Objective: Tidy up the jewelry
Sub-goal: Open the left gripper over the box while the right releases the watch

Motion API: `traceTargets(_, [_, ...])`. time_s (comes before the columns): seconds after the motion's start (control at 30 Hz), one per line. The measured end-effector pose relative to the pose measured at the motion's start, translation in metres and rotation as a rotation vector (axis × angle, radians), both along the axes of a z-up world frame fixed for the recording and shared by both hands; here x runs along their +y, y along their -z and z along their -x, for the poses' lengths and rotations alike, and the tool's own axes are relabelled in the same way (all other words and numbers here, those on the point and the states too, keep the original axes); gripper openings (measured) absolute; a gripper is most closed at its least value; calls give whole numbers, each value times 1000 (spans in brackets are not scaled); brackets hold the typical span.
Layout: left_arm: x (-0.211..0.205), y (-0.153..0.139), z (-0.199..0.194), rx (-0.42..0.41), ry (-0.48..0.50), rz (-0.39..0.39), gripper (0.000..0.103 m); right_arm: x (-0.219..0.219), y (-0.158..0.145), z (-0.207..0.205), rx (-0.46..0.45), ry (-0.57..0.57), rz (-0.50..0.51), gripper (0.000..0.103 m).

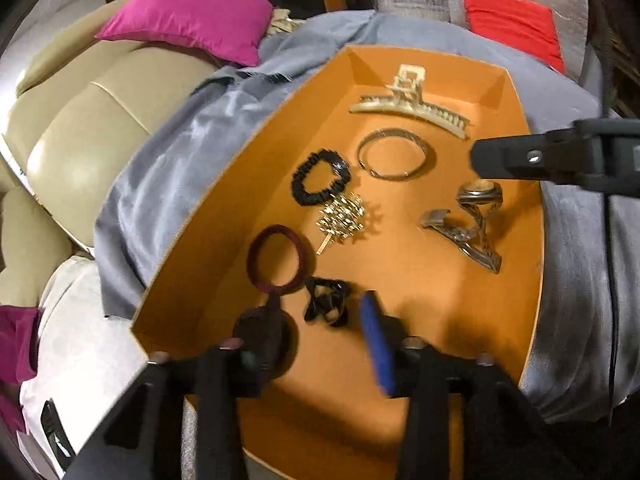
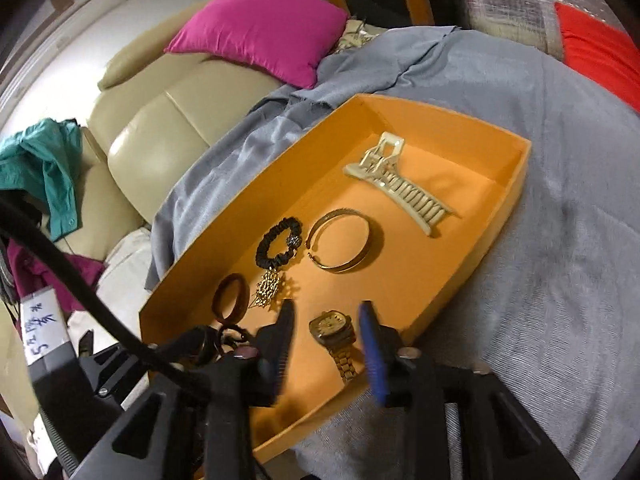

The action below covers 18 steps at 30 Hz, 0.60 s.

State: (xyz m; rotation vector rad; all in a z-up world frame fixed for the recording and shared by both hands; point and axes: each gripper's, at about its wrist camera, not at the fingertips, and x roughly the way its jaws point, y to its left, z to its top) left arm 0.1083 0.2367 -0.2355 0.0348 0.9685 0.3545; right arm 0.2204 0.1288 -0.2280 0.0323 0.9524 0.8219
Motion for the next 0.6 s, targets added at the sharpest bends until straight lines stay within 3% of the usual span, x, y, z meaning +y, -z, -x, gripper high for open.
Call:
traceTargets(0.07, [-1, -11, 4, -29, -4, -10, 48, -8, -11, 4, -14, 10, -27, 59])
traceTargets(0.17, [-3, -36, 13, -82, -16, -25, 53, -25, -38, 13, -61, 29, -73, 59])
traceTargets(0.23, [-4, -61, 23, -143, -31, -27, 66, -33, -57, 21, -87, 33, -101, 59])
traceTargets(0.43, [-18, -134, 59, -321, -63, -107, 90, -54, -108, 58, -177, 34, -126, 65])
traceTargets(0.6, [-34, -176, 83, -410, -78, -194, 96, -68, -134, 92, -217, 39, -103, 69])
